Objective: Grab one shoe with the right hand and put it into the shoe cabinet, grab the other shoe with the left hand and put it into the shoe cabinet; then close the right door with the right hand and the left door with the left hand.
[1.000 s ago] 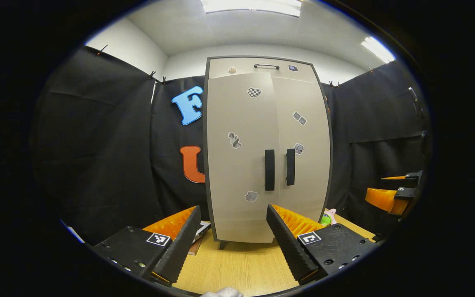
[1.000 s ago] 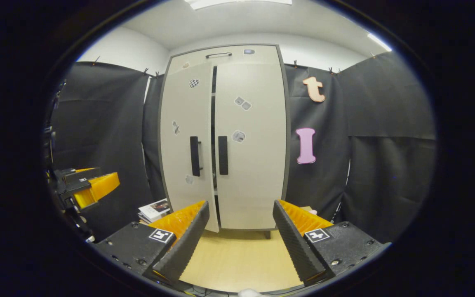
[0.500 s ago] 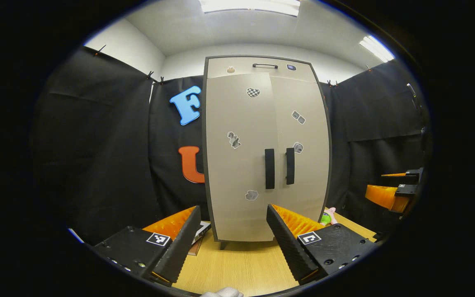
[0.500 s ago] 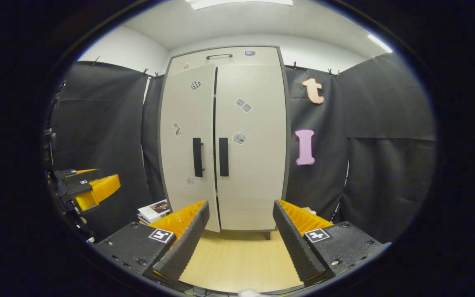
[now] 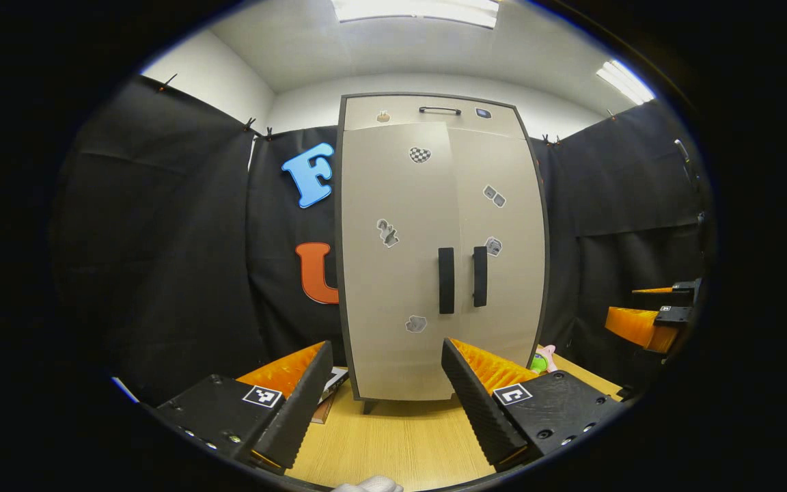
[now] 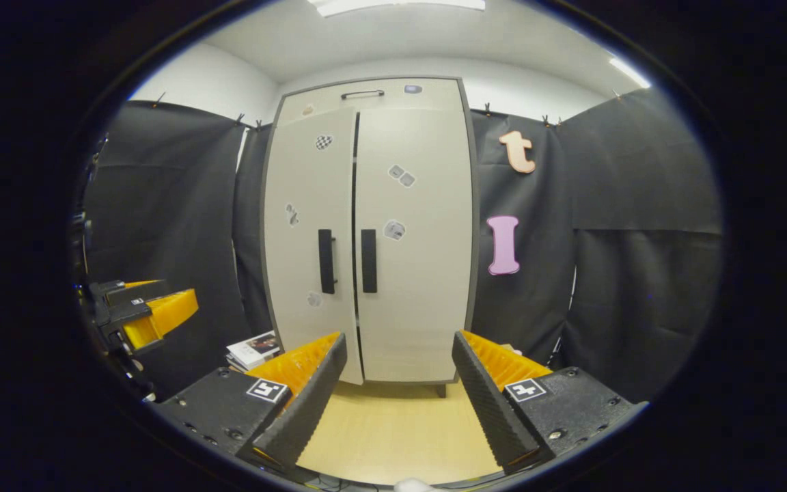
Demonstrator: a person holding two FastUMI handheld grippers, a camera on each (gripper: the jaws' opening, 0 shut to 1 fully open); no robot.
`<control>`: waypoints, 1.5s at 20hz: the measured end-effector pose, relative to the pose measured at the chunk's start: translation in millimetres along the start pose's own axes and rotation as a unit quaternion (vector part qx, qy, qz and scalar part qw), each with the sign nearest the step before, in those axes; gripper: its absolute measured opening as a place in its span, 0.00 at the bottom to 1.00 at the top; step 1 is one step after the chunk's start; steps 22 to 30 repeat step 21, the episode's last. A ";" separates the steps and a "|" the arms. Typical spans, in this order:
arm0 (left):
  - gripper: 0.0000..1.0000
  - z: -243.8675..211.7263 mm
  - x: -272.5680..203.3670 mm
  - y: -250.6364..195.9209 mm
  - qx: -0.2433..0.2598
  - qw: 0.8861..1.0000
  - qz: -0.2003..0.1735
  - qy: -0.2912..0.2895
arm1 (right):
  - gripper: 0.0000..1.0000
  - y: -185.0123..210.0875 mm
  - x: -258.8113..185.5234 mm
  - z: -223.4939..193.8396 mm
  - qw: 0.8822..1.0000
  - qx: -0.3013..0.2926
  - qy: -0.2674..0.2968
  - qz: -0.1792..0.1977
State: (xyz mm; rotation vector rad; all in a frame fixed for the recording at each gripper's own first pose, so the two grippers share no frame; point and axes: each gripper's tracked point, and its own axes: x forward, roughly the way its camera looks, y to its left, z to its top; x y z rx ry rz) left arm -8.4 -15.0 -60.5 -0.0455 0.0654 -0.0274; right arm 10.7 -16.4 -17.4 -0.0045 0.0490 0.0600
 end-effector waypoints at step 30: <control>0.96 -7.1 -2.3 2.7 0.009 1.000 0.006 0.013 | 0.99 5.9 5.8 -3.9 1.000 0.009 0.008 0.014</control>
